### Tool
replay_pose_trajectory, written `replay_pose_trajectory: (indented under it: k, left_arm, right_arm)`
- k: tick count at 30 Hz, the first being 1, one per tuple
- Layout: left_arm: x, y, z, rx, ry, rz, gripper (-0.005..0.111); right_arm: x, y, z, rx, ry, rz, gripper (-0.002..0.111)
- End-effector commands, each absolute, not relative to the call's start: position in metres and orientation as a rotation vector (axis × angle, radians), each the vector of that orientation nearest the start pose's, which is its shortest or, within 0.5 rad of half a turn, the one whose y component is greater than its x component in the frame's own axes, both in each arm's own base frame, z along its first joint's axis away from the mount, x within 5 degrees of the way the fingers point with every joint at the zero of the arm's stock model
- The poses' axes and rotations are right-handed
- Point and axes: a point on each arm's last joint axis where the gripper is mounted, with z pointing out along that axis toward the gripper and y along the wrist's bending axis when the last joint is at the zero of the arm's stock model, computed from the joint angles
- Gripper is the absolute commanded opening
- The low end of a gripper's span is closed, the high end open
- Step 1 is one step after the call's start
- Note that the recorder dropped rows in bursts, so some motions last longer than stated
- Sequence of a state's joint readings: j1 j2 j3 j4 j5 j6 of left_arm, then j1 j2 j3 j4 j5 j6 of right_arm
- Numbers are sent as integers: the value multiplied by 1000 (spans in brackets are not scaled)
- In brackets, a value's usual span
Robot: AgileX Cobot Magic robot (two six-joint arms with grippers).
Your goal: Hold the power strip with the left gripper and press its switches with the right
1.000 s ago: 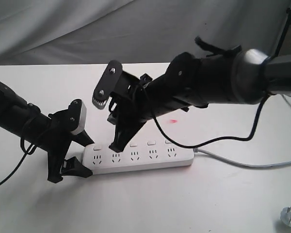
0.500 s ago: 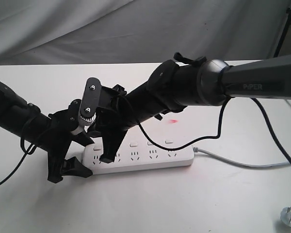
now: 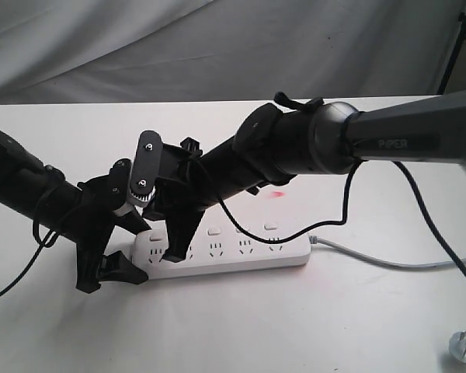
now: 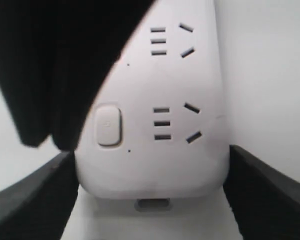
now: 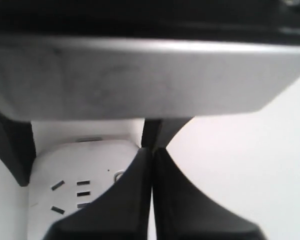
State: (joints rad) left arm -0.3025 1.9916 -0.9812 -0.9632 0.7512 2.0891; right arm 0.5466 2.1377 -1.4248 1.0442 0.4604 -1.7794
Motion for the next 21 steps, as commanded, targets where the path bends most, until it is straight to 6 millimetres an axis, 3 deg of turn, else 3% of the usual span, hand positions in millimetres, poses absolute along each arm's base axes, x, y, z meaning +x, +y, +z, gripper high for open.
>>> replay_pose_trajectory:
  k: [1, 10, 16, 21]
  left_arm:
    - [299, -149, 103, -2522, -2357, 816, 55]
    - [299, -149, 103, -2522, -2357, 816, 55]
    - [299, -149, 103, -2522, -2357, 816, 55]
    - [299, -149, 103, -2522, -2357, 816, 55]
  right_arm:
    - [372, 266, 148, -1604, 1744, 339, 0]
    - [372, 269, 133, -1654, 1705, 359, 1]
    - [373, 269, 132, -1645, 1711, 356, 25]
    - [374, 268, 130, -1637, 1717, 336, 27]
